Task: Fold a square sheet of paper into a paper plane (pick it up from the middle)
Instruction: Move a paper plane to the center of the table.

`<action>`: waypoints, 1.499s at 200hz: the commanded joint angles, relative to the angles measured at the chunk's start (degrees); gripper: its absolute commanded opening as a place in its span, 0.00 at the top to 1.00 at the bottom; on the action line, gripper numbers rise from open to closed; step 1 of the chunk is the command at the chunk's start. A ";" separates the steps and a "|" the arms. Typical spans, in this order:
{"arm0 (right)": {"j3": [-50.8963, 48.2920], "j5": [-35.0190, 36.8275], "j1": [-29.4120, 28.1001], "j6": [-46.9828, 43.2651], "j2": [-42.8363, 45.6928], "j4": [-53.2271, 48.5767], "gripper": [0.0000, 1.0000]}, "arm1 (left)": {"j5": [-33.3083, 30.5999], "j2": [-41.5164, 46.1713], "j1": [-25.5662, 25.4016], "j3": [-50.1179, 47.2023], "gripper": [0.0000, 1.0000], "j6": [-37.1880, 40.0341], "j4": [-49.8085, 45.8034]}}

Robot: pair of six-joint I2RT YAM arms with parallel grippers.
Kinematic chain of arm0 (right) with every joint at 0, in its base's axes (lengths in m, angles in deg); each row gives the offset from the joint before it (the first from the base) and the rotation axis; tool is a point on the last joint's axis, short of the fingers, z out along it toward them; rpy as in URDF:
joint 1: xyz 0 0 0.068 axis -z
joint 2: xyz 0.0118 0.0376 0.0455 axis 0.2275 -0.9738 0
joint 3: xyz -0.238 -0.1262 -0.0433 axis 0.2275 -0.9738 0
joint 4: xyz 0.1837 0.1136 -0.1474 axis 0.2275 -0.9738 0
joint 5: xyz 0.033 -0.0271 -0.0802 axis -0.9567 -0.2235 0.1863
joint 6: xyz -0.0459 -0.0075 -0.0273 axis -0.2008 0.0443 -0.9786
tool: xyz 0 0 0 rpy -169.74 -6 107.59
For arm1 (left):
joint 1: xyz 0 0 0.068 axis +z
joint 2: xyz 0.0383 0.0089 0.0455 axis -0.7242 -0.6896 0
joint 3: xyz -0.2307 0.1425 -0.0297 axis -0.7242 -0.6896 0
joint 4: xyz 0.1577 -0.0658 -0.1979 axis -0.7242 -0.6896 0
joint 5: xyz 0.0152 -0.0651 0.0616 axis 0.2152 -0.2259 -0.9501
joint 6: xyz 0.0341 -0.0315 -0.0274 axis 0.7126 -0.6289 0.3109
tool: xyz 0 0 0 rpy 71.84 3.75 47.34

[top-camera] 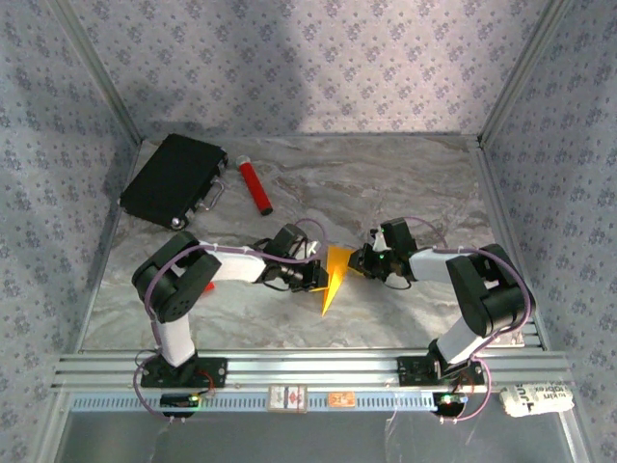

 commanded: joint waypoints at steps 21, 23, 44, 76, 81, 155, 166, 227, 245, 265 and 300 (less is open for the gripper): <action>-0.84 0.42 0.26 0.62 3.66 -2.32 0.83 | -3.51 3.79 -0.60 0.99 0.96 0.89 -1.56; -0.83 0.54 0.23 0.56 3.88 -2.57 0.83 | -4.15 4.12 -0.67 0.99 0.96 1.08 -2.08; -1.04 1.62 0.21 0.44 6.85 -4.32 0.81 | -14.04 7.88 -1.72 2.26 0.99 4.11 -10.41; -1.33 2.17 -0.30 1.21 10.43 -5.31 0.79 | -30.23 10.63 -3.45 6.17 1.00 7.15 -24.37; -1.35 2.20 -0.65 1.40 10.86 -5.33 0.79 | -31.74 10.87 -3.72 6.53 1.00 7.36 -25.55; 0.57 3.69 -8.94 5.50 10.11 -0.68 0.66 | -35.67 10.56 -5.33 7.89 1.00 7.44 -28.35; 0.88 3.54 -9.62 6.28 9.14 0.74 0.64 | -35.19 10.32 -5.44 7.85 1.00 7.34 -27.95; 5.14 2.88 -12.92 8.71 2.75 5.28 0.64 | -34.54 9.94 -5.79 7.58 1.00 7.08 -27.45; 6.67 2.73 -13.75 8.97 1.08 5.81 0.63 | -34.31 9.93 -5.79 7.58 1.00 6.89 -27.40; 8.05 2.81 -14.48 9.09 -0.77 5.90 0.63 | -34.13 9.93 -5.79 7.51 1.00 6.82 -27.10; 8.32 3.67 -14.67 9.65 -3.76 5.82 0.66 | -34.10 9.95 -5.79 7.56 1.00 6.95 -27.10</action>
